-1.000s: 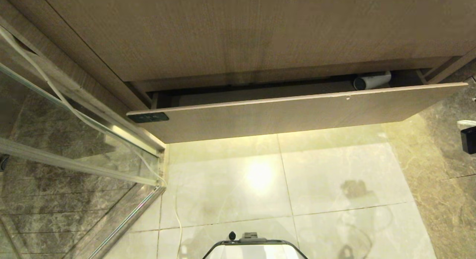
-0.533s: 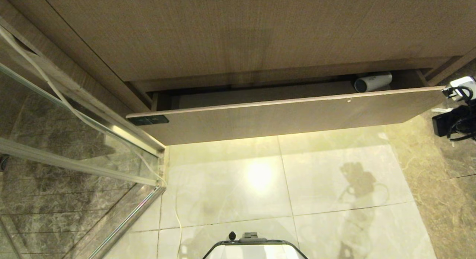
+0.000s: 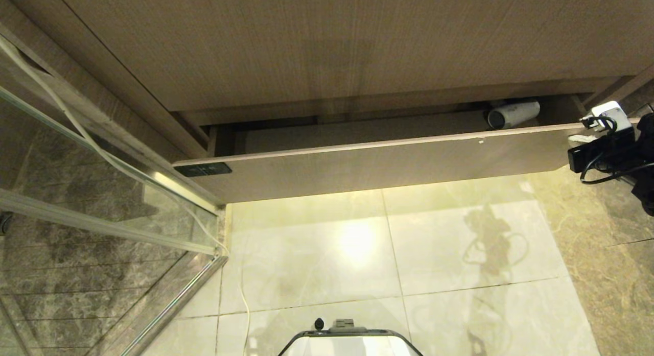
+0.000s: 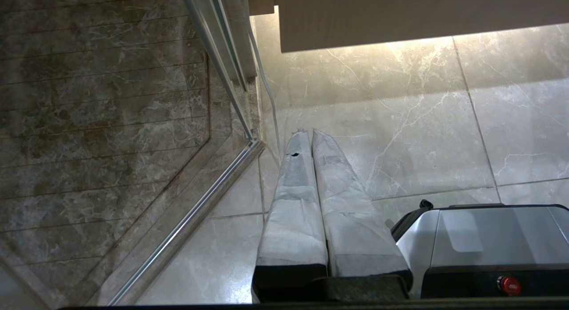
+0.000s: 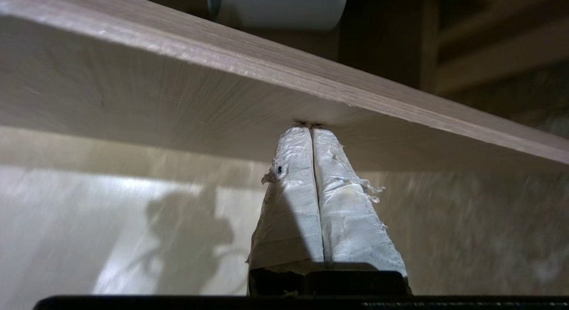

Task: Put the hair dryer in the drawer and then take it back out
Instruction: Close the drawer

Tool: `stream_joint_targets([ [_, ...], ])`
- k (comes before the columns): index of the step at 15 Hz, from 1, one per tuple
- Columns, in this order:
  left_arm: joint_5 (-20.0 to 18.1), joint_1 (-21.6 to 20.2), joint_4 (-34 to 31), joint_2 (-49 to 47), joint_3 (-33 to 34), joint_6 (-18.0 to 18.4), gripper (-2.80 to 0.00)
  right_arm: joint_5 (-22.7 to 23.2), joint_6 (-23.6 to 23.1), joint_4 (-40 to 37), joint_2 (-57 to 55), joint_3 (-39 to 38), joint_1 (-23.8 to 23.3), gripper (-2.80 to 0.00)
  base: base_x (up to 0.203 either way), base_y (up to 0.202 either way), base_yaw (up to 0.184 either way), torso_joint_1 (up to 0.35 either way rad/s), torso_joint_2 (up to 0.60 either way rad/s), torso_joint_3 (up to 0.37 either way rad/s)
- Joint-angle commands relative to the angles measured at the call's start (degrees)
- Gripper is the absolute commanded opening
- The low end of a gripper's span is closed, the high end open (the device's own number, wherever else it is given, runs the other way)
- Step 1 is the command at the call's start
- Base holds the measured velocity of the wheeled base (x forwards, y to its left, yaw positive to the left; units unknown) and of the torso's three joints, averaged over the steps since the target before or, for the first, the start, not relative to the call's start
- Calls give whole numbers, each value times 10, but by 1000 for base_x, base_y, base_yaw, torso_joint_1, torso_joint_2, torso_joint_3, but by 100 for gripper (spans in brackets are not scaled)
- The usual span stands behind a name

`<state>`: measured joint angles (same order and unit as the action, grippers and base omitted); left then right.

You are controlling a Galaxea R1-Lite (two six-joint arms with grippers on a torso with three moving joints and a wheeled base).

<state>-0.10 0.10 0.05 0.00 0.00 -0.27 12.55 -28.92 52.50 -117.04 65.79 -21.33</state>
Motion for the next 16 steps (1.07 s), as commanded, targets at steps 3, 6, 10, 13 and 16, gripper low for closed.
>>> stream_joint_targets([
  [3,0,0,0,0,0,0,-280,11,-2,89,-31,36,1,-280,0,0,0,0,0,0],
  [6,0,0,0,0,0,-1,-280,10,-1,91,-42,50,1,-280,0,0,0,0,0,0],
  [10,0,0,0,0,1,0,-280,7,-1,88,-38,43,1,-280,0,0,0,0,0,0],
  [13,0,1,0,0,0,0,-280,7,1,80,-31,47,1,-280,0,0,0,0,0,0],
  [16,0,0,0,0,0,0,-280,9,10,87,-50,81,4,-280,0,0,0,0,0,0],
])
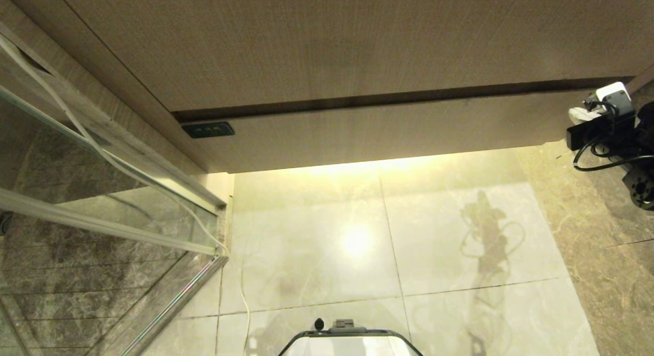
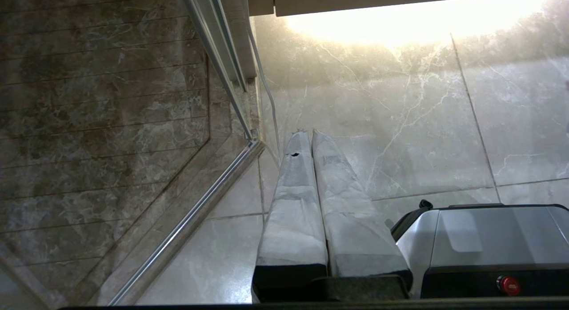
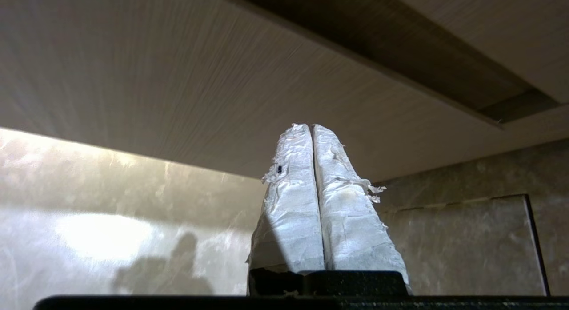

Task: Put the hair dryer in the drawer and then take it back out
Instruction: Close the drawer, then pull open the drawer

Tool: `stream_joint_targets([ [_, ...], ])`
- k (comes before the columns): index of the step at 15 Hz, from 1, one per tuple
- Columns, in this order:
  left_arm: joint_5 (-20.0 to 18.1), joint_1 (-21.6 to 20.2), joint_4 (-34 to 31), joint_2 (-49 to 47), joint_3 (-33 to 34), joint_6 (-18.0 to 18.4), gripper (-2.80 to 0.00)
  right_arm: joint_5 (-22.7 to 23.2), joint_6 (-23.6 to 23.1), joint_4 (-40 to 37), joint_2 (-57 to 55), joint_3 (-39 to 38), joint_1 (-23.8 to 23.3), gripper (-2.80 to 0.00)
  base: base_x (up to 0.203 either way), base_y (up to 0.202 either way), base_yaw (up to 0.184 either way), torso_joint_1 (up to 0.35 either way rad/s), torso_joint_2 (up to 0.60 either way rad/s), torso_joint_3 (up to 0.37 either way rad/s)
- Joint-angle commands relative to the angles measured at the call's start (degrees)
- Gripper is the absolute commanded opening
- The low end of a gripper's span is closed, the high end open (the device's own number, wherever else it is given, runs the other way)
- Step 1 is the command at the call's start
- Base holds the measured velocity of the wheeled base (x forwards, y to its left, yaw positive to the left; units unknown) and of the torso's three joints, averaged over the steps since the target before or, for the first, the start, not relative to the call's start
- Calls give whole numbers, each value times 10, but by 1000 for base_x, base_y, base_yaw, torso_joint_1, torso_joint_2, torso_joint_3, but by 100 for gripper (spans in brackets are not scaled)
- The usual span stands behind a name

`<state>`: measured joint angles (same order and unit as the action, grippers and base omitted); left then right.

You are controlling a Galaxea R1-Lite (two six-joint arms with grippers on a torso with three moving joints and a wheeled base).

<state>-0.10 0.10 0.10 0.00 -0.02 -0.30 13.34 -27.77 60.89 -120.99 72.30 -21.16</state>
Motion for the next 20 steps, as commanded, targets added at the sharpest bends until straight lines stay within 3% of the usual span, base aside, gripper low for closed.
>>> stream_joint_targets([
  [1,0,0,0,0,0,0,-280,1,-1,3,-20,34,5,-280,0,0,0,0,0,0],
  [9,0,0,0,0,0,0,-280,2,-4,4,-72,126,11,-280,0,0,0,0,0,0],
  [13,0,0,0,0,0,0,-280,0,-2,-19,-52,107,12,-280,0,0,0,0,0,0],
  [20,0,0,0,0,0,0,-280,-1,-7,-322,186,-22,10,-280,0,0,0,0,0,0],
])
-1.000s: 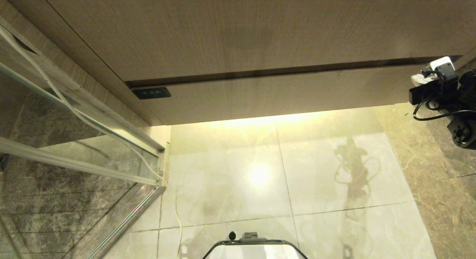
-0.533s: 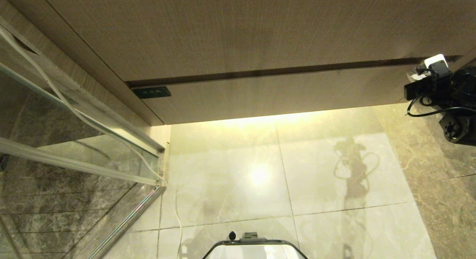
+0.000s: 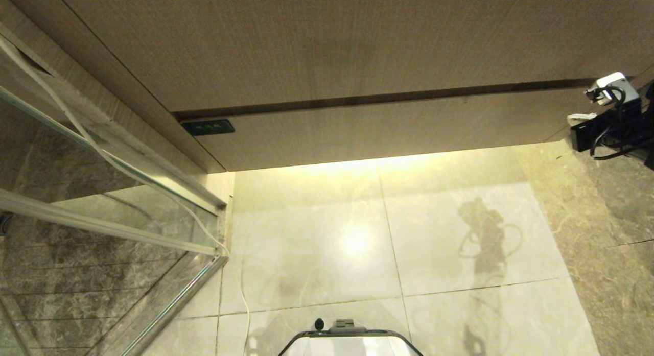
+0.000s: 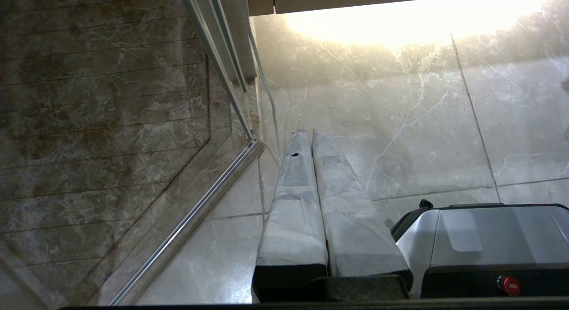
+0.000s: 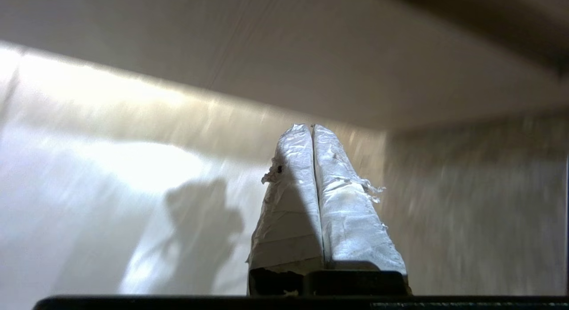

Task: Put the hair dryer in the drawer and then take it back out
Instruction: Pull open the drawer

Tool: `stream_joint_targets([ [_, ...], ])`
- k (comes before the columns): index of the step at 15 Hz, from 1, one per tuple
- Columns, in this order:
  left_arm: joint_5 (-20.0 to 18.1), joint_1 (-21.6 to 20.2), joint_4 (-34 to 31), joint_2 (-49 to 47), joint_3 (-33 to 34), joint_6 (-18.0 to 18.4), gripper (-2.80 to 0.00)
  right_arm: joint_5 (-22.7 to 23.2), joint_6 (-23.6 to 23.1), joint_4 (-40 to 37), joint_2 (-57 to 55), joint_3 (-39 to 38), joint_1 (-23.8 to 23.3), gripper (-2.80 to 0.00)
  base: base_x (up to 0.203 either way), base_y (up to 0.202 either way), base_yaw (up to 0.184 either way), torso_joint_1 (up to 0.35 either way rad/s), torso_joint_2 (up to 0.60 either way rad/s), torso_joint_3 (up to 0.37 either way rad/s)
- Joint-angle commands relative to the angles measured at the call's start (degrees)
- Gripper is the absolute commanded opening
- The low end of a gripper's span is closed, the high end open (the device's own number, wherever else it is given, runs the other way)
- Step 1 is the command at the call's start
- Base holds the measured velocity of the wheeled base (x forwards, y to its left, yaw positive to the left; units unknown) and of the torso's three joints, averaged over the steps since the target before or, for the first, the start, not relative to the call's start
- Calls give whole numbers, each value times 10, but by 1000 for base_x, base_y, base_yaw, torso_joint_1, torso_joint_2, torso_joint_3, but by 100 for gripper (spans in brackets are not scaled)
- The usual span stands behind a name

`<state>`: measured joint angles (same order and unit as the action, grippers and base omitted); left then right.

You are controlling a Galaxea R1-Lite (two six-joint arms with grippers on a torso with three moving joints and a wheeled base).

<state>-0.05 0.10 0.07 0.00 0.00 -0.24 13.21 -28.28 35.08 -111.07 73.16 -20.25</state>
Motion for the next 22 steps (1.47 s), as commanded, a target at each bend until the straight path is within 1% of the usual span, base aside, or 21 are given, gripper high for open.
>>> stream_joint_targets([
  [1,0,0,0,0,1,0,-280,-1,-1,-113,132,-53,3,-280,0,0,0,0,0,0],
  [4,0,0,0,0,0,0,-280,0,15,-242,276,-125,14,-280,0,0,0,0,0,0],
  [6,0,0,0,0,0,0,-280,4,40,-290,380,-183,26,-280,0,0,0,0,0,0],
  [8,0,0,0,0,0,-1,-280,9,73,-308,503,-255,41,-280,0,0,0,0,0,0],
  [11,0,0,0,0,0,-1,-280,12,117,-324,727,-399,86,-280,0,0,0,0,0,0],
  [14,0,0,0,0,1,0,-280,6,155,-337,945,-534,165,-280,0,0,0,0,0,0],
  [15,0,0,0,0,1,0,-280,-9,161,-340,1005,-577,188,-280,0,0,0,0,0,0],
  [16,0,0,0,0,0,0,-280,-42,166,-339,1060,-633,208,-280,0,0,0,0,0,0],
  [17,0,0,0,0,0,-1,-280,-75,172,-334,1097,-685,226,-280,0,0,0,0,0,0],
  [18,0,0,0,0,1,-1,-280,-104,180,-297,1113,-728,236,-280,0,0,0,0,0,0],
  [19,0,0,0,0,1,-1,-280,-132,189,-257,1115,-750,246,-280,0,0,0,0,0,0],
  [20,0,0,0,0,0,-1,-280,-132,192,-253,1118,-752,255,-280,0,0,0,0,0,0],
  [21,0,0,0,0,0,-1,-280,-122,194,-252,1129,-753,277,-280,0,0,0,0,0,0],
  [22,0,0,0,0,1,-1,-280,-125,200,-247,1134,-754,285,-280,0,0,0,0,0,0],
])
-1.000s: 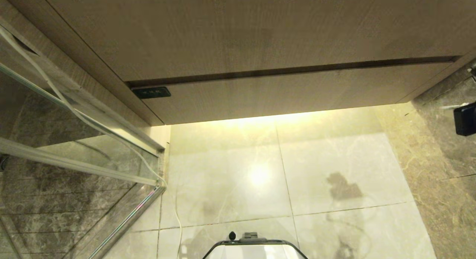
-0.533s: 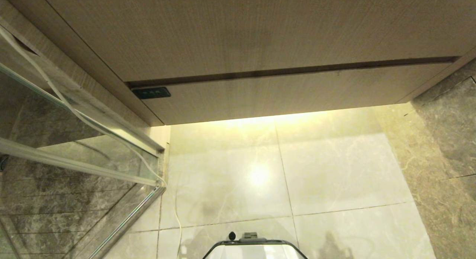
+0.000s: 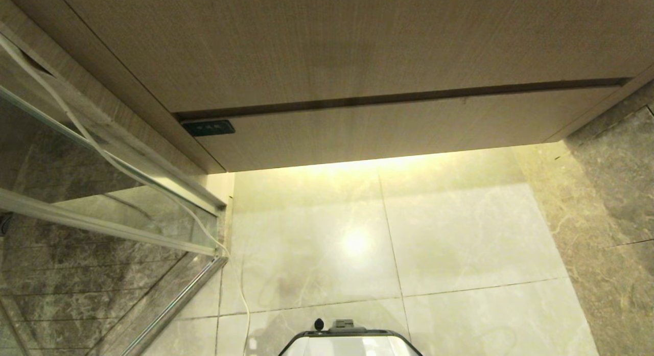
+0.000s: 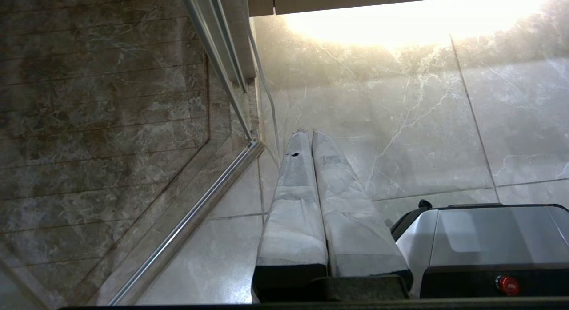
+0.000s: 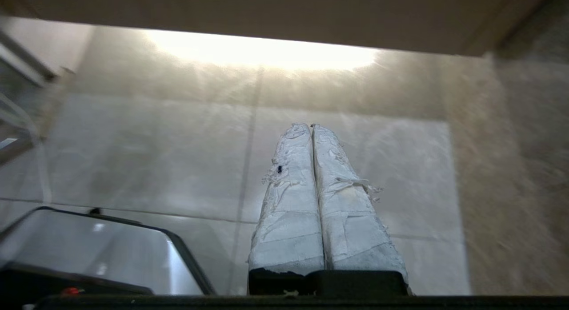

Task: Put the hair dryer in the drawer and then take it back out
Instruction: Pull open the drawer

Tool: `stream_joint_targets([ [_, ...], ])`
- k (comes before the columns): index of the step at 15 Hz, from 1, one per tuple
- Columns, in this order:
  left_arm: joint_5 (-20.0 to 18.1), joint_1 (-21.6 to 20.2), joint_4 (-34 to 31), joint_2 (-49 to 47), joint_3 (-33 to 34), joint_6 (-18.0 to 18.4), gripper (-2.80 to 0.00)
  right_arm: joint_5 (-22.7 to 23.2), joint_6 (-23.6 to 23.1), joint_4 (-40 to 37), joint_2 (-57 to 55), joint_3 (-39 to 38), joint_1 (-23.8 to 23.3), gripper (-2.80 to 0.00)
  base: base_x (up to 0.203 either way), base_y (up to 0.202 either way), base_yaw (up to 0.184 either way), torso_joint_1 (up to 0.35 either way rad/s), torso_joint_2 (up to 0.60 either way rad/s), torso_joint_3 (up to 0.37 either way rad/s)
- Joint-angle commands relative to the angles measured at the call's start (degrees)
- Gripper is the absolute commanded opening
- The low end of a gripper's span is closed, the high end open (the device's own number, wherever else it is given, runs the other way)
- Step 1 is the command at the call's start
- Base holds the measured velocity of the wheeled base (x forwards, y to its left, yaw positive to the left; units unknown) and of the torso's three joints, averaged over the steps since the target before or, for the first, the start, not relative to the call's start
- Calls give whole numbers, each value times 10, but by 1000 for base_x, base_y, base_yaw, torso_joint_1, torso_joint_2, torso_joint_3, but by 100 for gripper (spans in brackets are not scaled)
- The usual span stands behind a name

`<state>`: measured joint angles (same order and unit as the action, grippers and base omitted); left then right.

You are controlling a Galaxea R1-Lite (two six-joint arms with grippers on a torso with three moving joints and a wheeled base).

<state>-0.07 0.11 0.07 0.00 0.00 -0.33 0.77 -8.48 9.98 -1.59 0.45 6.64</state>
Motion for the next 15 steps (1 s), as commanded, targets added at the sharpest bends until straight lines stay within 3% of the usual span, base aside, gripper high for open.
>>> stream_joint_targets([
  [1,0,0,0,0,0,1,-280,0,5,3,39,-27,16,-280,0,0,0,0,0,0],
  [5,0,0,0,0,0,0,-280,2,52,-52,39,-25,16,-280,0,0,0,0,0,0],
  [6,0,0,0,0,0,0,-280,1,64,-37,39,-27,16,-280,0,0,0,0,0,0],
  [15,0,0,0,0,1,1,-280,1,62,-34,39,-27,16,-280,0,0,0,0,0,0],
])
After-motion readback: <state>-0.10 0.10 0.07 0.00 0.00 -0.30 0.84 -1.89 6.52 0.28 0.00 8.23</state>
